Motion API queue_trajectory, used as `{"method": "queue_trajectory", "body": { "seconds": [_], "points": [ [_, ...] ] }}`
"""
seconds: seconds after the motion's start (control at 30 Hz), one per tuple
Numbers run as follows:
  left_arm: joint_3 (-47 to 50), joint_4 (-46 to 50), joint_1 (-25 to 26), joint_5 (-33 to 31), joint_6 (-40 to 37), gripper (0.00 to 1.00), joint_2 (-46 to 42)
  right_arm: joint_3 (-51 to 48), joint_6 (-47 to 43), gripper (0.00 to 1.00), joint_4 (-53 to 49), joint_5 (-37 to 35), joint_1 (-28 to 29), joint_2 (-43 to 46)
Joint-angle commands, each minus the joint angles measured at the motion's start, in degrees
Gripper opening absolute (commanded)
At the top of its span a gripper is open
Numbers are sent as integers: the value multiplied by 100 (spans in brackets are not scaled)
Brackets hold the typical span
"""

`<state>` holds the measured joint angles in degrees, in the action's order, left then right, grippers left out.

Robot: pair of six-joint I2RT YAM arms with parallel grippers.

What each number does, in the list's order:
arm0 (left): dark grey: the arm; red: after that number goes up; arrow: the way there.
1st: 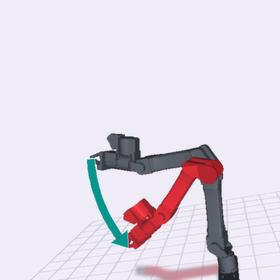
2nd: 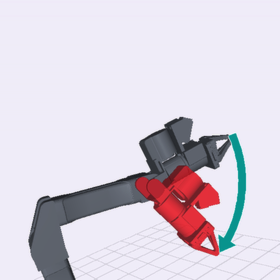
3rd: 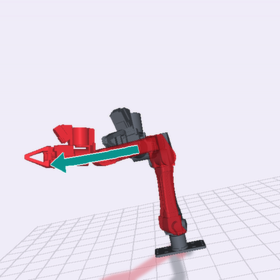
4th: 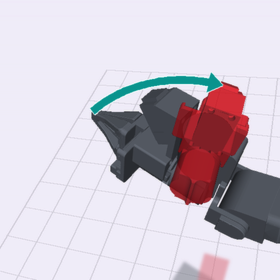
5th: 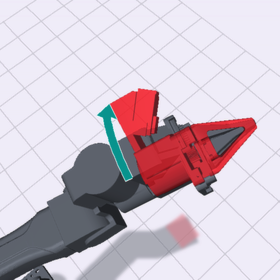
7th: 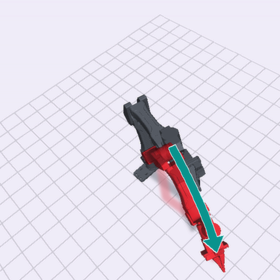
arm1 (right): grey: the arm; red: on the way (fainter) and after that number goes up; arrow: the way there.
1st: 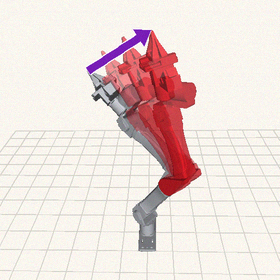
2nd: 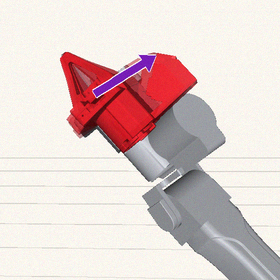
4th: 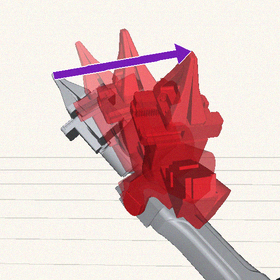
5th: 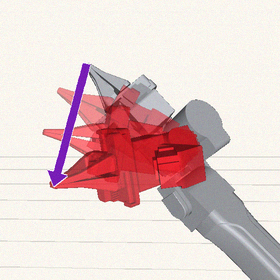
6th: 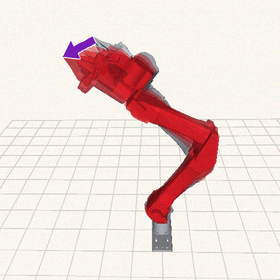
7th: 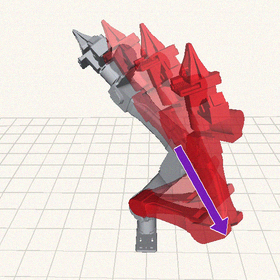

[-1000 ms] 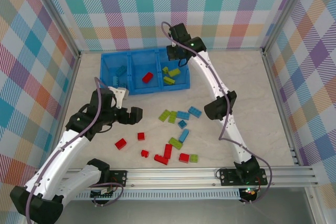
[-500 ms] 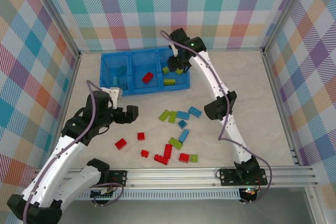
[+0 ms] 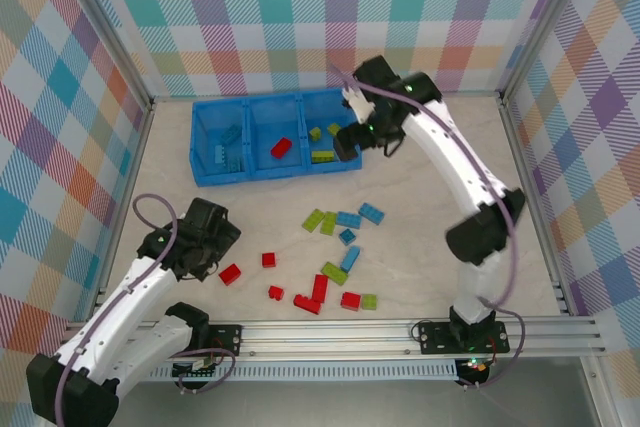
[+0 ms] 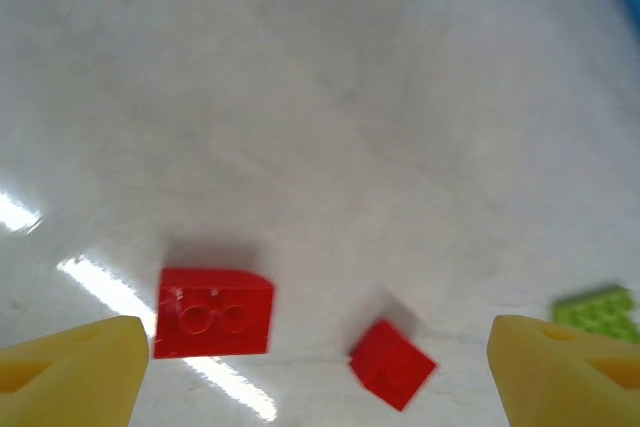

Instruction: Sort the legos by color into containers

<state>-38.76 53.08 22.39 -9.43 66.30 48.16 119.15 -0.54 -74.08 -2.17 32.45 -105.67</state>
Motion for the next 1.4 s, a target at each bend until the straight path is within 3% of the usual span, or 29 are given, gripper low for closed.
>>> {"method": "queue_trajectory", "body": {
  "seconds": [0.0, 0.2, 0.37, 0.47, 0.73, 1.03, 1.23, 1.37],
  "points": [
    [105, 259, 37, 191, 385, 90, 229, -1418, 144, 100, 1216, 720, 51, 1099],
    [403, 224, 105, 254, 226, 92, 526, -3276, 801, 100, 1965, 1705, 419, 2025],
    [765, -647, 310, 664, -29, 93, 737, -4624, 1602, 100, 3219, 2067, 1009, 2436],
    [818, -921, 439, 667, -37, 93, 1003, -5176, 1997, 100, 3890, 2349, 1083, 2542],
    [1023, -1063, 511, 361, 85, 70, 1639, -5350, 1976, 100, 3816, 2878, 1225, 2440],
    [919, -1129, 512, 308, -67, 45, 1591, -5450, 2142, 100, 3785, 2677, 1306, 2611],
    [-86, -1209, 579, 473, -547, 39, 1178, -5676, 2464, 100, 4385, 2388, 1308, 2938],
    [-1139, -1602, 591, 174, -943, 38, 1662, -5875, 2646, 100, 4821, 1815, 1305, 3217]
  ]
}}
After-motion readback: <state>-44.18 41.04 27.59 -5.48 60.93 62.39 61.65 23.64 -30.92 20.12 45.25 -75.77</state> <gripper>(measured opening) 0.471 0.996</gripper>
